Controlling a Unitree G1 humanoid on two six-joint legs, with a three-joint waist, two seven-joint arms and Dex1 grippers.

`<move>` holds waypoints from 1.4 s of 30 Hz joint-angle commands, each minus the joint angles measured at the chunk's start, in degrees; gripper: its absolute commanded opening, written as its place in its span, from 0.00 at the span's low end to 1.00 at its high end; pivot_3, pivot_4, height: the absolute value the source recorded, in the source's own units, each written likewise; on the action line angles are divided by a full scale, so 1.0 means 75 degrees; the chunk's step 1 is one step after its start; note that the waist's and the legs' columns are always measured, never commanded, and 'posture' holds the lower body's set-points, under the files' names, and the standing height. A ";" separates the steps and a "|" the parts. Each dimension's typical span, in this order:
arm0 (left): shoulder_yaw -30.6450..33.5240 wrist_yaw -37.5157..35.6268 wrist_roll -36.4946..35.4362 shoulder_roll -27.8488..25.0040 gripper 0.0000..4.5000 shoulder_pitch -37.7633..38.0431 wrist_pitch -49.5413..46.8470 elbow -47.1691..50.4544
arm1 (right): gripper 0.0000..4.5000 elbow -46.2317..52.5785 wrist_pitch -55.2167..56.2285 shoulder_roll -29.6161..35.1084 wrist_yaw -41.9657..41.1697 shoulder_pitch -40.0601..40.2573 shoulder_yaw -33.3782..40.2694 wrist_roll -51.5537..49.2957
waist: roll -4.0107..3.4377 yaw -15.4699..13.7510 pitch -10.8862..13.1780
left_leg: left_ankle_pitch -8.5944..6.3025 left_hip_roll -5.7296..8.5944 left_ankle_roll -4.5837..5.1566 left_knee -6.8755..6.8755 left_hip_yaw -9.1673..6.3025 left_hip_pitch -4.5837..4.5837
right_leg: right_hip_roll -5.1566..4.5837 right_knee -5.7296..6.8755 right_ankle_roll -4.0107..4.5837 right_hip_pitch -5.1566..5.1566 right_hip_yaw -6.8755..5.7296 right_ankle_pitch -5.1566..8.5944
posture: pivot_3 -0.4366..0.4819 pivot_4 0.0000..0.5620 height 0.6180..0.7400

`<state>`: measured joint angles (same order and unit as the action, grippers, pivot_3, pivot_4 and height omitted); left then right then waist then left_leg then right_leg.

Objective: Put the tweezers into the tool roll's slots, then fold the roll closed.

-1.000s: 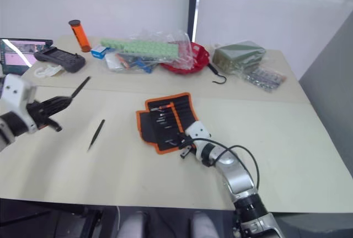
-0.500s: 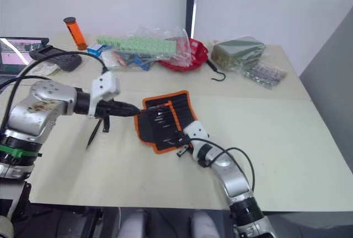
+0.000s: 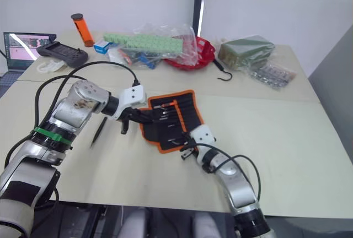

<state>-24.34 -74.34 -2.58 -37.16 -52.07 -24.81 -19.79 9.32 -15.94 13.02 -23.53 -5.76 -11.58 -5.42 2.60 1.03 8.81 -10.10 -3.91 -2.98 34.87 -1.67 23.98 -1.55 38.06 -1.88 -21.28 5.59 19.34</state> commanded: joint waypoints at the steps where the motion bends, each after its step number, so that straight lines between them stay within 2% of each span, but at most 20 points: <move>1: 0.0016 -0.0044 0.0133 0.0187 0.01 -0.0193 0.0043 0.0082 | 0.00 0.0046 -0.0625 0.0182 0.0077 0.0243 0.0289 -0.0066 | -0.0007 -0.0039 0.0005 | 0.0000 0.0001 0.0000 0.0005 -0.0005 0.0004 | 0.0000 0.0001 0.0000 0.0000 -0.0002 0.0000 | 0.48 0.27 0.99; 18: -0.0115 0.0021 0.0504 0.0738 0.01 0.0018 -0.0185 0.0079 | 0.00 0.0104 -0.0742 0.0015 0.0170 0.0248 0.0355 -0.0074 | -0.0014 -0.0038 0.0008 | 0.0001 0.0005 0.0001 0.0038 -0.0019 0.0023 | 0.0004 0.0011 -0.0006 -0.0002 -0.0007 -0.0004 | 0.48 0.27 0.99; 27: -0.0228 -0.0405 0.0657 0.0481 0.01 0.0001 -0.0271 0.0168 | 0.00 0.0066 -0.0852 -0.0018 0.0153 0.0192 0.0304 -0.0088 | -0.0015 -0.0034 0.0007 | 0.0001 0.0005 0.0001 0.0042 -0.0022 0.0022 | 0.0006 0.0020 -0.0005 -0.0001 -0.0007 -0.0004 | 0.48 0.27 0.99; 42: -0.0105 -0.0010 0.0732 0.0976 0.01 -0.0332 -0.0484 -0.0264 | 0.00 0.0000 -0.0856 -0.0022 0.0120 0.0146 0.0218 -0.0056 | -0.0015 -0.0030 0.0007 | 0.0001 0.0005 0.0001 0.0059 -0.0027 0.0020 | 0.0011 0.0050 -0.0006 0.0000 -0.0006 -0.0004 | 0.48 0.27 0.99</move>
<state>-26.18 -74.88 2.73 -30.07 -52.56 -28.75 -21.93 11.39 -20.23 12.47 -23.10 -5.81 -10.37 -6.07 2.48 0.80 8.86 -10.09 -3.87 -2.97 35.32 -1.89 24.13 -1.46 38.45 -1.92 -21.28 5.54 19.32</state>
